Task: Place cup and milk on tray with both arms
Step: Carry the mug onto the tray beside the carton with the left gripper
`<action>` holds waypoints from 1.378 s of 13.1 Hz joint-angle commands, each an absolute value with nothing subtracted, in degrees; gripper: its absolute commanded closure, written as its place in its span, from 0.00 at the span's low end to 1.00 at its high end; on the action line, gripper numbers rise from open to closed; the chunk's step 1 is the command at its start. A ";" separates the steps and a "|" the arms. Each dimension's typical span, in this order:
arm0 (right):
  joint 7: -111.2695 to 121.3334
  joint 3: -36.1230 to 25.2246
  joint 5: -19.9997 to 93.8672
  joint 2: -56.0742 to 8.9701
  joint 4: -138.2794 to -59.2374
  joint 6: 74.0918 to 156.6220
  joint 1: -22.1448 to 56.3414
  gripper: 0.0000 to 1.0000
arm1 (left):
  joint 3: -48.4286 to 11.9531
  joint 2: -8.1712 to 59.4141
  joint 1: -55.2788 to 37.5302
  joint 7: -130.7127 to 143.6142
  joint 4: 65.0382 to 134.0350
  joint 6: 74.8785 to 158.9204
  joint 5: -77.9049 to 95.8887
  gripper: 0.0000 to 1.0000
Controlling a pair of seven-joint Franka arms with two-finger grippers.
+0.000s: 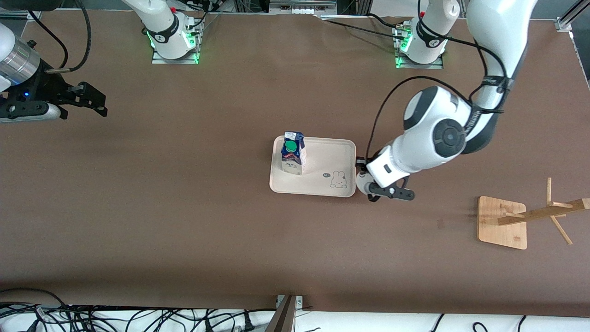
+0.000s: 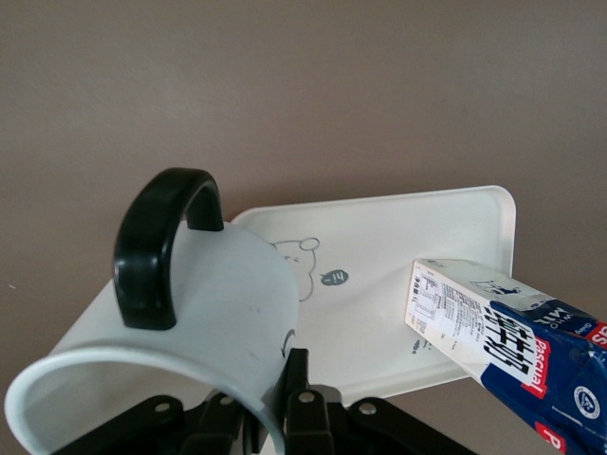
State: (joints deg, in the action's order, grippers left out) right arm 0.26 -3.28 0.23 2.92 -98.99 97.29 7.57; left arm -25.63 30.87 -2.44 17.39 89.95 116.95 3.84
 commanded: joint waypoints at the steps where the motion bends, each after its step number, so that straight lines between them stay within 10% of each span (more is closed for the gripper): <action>1: 0.09 -2.90 -0.26 2.64 -97.91 96.50 7.03 0.00 | -25.14 33.48 -4.38 20.47 87.63 116.02 1.93 1.00; 16: 0.18 -4.22 -0.26 2.37 -98.00 95.98 7.03 0.00 | -21.36 43.33 -13.27 32.59 84.20 122.69 -0.88 1.00; 17: 0.18 -4.22 -0.26 2.37 -98.00 95.98 7.03 0.00 | -21.27 43.42 -13.45 33.74 84.20 122.70 -0.97 0.83; 18: 0.18 -4.22 -0.26 2.37 -98.00 95.98 7.03 0.00 | -21.27 43.24 -13.36 33.49 84.20 122.70 -1.05 0.01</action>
